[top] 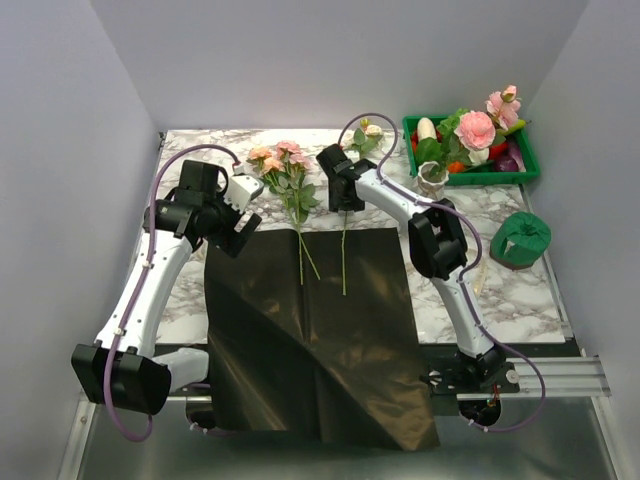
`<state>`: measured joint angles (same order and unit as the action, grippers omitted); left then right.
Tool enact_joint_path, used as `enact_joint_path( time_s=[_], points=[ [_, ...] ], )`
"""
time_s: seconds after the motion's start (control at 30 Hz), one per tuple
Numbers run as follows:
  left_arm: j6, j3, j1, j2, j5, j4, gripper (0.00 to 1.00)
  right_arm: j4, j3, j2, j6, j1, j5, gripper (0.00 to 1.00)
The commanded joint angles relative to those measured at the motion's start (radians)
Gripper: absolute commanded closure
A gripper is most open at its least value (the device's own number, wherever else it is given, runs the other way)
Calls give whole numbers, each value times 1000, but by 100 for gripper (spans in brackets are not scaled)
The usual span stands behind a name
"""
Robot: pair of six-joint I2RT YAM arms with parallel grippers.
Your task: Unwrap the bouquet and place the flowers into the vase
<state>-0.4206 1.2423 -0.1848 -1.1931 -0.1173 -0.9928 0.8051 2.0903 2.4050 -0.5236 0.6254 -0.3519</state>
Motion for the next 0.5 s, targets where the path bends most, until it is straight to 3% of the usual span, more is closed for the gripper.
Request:
enact_joint_path(
  time_s=[0.0,0.23,0.47],
  points=[
    [-14,5,5,-13,-7,13,1,29,30,43,-24,-7,73,45],
    [-12,11,7,-22,-8,17,1,23,22,46,-21,-7,79,59],
    [-12,13,7,-10,-12,11,1,13,-13,28,-33,-6,109,84]
  ],
)
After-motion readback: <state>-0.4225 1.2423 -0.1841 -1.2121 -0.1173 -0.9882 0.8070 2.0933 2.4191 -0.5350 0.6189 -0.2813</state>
